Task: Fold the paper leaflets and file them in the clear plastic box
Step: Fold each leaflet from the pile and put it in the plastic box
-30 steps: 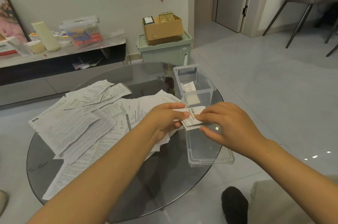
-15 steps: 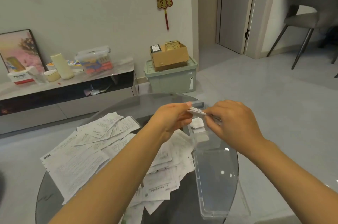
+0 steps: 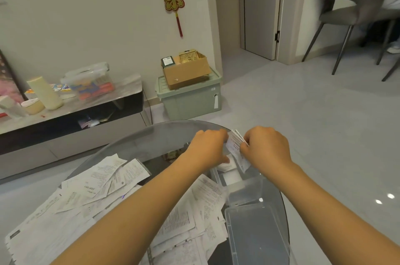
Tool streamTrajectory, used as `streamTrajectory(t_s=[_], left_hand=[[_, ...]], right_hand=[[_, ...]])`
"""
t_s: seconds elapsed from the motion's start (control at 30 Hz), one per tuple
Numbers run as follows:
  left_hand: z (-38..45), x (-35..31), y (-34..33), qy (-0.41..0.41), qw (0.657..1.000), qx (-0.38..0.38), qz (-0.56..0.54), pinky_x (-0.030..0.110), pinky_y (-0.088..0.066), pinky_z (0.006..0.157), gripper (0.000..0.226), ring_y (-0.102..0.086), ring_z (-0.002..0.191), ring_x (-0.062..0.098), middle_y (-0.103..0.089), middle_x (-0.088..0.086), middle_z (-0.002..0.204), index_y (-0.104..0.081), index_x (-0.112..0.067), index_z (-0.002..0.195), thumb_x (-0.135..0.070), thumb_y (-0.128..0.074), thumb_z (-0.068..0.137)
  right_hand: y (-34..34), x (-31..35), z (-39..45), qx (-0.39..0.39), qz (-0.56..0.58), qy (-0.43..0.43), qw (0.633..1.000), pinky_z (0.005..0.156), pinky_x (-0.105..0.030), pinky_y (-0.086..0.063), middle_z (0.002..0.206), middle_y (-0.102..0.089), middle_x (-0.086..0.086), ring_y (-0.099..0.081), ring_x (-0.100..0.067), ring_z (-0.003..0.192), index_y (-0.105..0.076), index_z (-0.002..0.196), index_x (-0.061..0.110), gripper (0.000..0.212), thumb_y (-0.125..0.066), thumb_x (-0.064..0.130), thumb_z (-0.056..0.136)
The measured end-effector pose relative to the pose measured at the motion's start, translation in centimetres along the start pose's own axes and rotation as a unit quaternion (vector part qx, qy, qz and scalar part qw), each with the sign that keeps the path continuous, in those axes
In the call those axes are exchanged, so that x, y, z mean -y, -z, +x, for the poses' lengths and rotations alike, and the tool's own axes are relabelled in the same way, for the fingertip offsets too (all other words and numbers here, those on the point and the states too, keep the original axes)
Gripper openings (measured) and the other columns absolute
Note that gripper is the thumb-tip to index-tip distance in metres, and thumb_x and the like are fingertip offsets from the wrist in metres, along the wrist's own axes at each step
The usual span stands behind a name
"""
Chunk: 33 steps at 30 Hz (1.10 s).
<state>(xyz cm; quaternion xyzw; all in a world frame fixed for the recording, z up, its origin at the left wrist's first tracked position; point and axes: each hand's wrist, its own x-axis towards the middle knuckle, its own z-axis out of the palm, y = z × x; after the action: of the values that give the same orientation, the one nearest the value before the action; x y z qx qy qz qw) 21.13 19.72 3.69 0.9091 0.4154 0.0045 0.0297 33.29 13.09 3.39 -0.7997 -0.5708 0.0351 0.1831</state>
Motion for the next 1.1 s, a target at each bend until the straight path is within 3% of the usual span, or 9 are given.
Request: streamTrajectory(t_s=[0.17,0.3,0.43,0.57,0.7,0.8,0.97,1.1], left_hand=[[1.1,-0.8,-1.4,0.009,0.990,0.075,0.121,0.030,-0.030,0.085,0.044,-0.057,0.100,0.021,-0.064,0.000,0.103,-0.059,-0.015,0.111,-0.039,-0.073,0.077],[1.7,-1.3,-1.6,0.031,0.976,0.116,0.181,0.030,-0.024,0.082,0.040,-0.056,0.099,0.019,-0.048,-0.003,0.077,-0.055,-0.017,0.103,-0.041,-0.073,0.078],[2.1,-1.6,-1.7,0.039,0.972,0.120,0.198,0.030,-0.027,0.087,0.023,-0.055,0.098,0.020,-0.039,-0.005,0.069,-0.056,-0.015,0.107,-0.022,-0.063,0.087],[1.7,-1.6,-1.2,0.025,0.970,0.136,0.200,0.030,-0.029,0.084,0.016,-0.045,0.079,0.020,-0.037,-0.003,0.066,-0.049,-0.016,0.090,-0.027,-0.060,0.089],[1.1,-1.5,-0.3,0.024,0.986,0.073,0.146,0.029,-0.038,0.062,0.017,-0.052,0.063,0.020,-0.043,0.001,0.062,-0.049,-0.015,0.080,-0.027,-0.050,0.092],[0.2,-1.2,-0.3,0.061,0.994,0.037,0.083,0.032,-0.047,0.063,0.015,-0.059,0.068,0.024,-0.056,0.008,0.070,-0.063,-0.013,0.089,-0.019,-0.049,0.090],[-1.1,-0.9,-0.9,0.136,0.988,-0.063,-0.032,0.028,-0.039,0.058,0.020,-0.050,0.066,0.021,-0.057,0.004,0.076,-0.060,-0.008,0.090,-0.018,-0.043,0.092],[-2.0,-1.3,-1.3,0.152,0.971,-0.176,-0.048,0.026,-0.030,0.054,0.022,-0.045,0.070,0.018,-0.054,0.001,0.076,-0.053,-0.012,0.084,-0.022,-0.038,0.096]], right_hand=[[-0.5,0.6,-0.6,0.016,-0.013,0.021,1.000,0.061,-0.026,-0.030,0.096,-0.065,-0.009,-0.046,-0.028,0.074,-0.060,0.092,0.014,0.009,-0.052,0.016,0.090],[-0.7,0.6,-0.8,0.009,-0.017,0.028,0.999,0.065,-0.026,-0.030,0.106,-0.059,-0.009,-0.049,-0.026,0.079,-0.061,0.101,0.009,0.016,-0.051,0.019,0.093],[-0.8,0.2,-0.7,0.011,-0.004,0.020,1.000,0.066,-0.025,-0.034,0.110,-0.055,-0.009,-0.059,-0.026,0.096,-0.062,0.108,0.008,0.021,-0.053,0.021,0.093],[-0.8,-0.1,-0.7,0.015,0.000,0.015,1.000,0.065,-0.025,-0.036,0.109,-0.057,-0.009,-0.059,-0.026,0.095,-0.062,0.105,0.008,0.020,-0.053,0.020,0.092],[-0.7,-0.2,-0.8,0.023,0.010,0.014,1.000,0.060,-0.023,-0.036,0.109,-0.060,-0.009,-0.060,-0.026,0.095,-0.062,0.108,0.008,0.024,-0.056,0.024,0.092],[-0.8,-0.5,-0.7,0.016,0.028,0.006,0.999,0.046,-0.020,-0.029,0.105,-0.064,-0.009,-0.062,-0.027,0.091,-0.063,0.104,0.009,0.021,-0.055,0.024,0.091],[-0.5,-0.3,-0.9,-0.031,0.086,-0.003,0.996,0.062,-0.034,-0.052,0.090,-0.068,-0.007,-0.062,-0.026,0.079,-0.065,0.090,0.008,0.018,-0.053,0.021,0.088],[0.1,-0.1,-1.3,-0.064,0.157,-0.013,0.985,0.062,-0.035,-0.052,0.090,-0.067,-0.008,-0.061,-0.028,0.080,-0.060,0.086,0.006,0.015,-0.057,0.021,0.086]])
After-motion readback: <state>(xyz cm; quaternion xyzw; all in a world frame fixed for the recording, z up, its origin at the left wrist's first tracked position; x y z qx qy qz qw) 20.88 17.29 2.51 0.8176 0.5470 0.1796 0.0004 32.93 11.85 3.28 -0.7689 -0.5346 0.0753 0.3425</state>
